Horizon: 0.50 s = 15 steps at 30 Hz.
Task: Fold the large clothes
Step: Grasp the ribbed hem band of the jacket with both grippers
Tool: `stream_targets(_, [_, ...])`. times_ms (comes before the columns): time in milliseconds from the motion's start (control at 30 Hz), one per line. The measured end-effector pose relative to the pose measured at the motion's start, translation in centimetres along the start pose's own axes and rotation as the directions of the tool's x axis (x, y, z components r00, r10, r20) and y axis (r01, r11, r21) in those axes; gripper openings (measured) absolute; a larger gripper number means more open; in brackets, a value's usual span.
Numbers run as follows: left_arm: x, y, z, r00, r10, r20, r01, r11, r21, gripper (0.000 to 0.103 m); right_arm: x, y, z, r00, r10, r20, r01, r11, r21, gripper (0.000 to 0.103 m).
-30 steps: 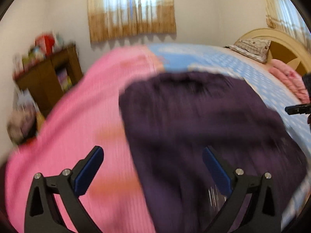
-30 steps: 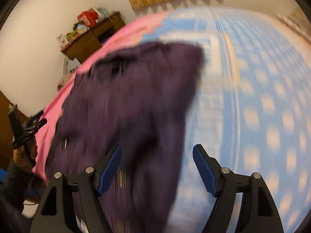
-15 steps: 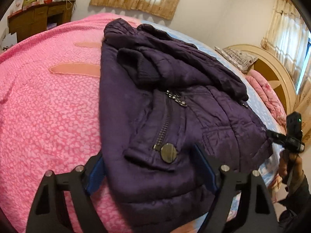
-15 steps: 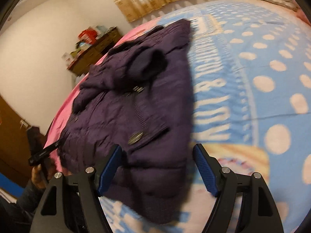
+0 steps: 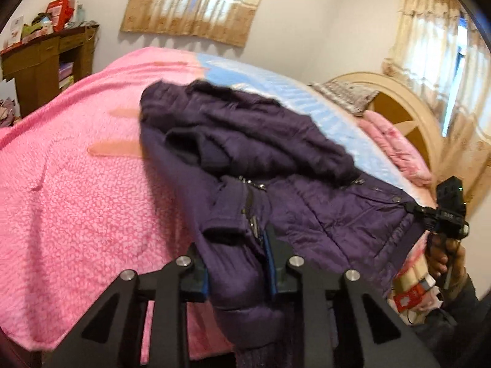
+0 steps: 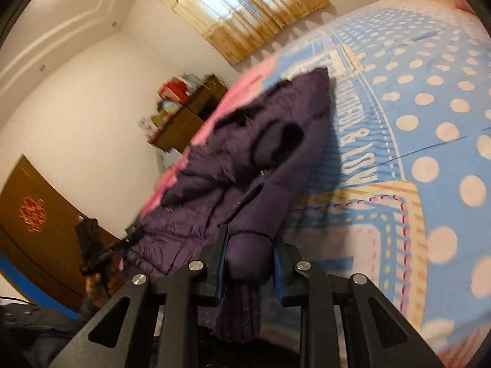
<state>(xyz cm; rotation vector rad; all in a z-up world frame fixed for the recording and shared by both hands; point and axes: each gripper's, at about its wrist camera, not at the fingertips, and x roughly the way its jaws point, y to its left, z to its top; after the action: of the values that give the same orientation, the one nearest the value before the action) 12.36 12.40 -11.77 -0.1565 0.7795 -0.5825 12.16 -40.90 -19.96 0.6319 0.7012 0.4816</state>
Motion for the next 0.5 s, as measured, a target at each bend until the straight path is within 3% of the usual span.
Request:
stream_targets(133, [-1.9,0.6,1.0,0.997,-0.076,-0.006,0.076,0.995,-0.072,0.027,-2.5,1.4,0.7,0.995,0.088,0.048,-0.09,0.995,0.037,0.024])
stream_targets(233, [-2.1,2.1,3.1,0.988,-0.154,-0.001,0.151,0.972,-0.182,0.027,-2.8,2.9,2.7,0.985,0.145,0.089,-0.15,0.987,0.055,0.024])
stream_targets(367, [-1.0,4.1,8.4,0.973,-0.229,0.007,0.223,0.941,-0.253,0.027,-1.1,4.3,9.2,0.971,0.195,0.139,-0.209,0.974,0.087,0.024])
stream_targets(500, [1.9,6.7,13.8,0.963,-0.27,0.002,0.254,0.906,-0.338,0.027,3.7,3.9,17.1,0.972,0.171,0.161,-0.192,0.973,0.126,0.024])
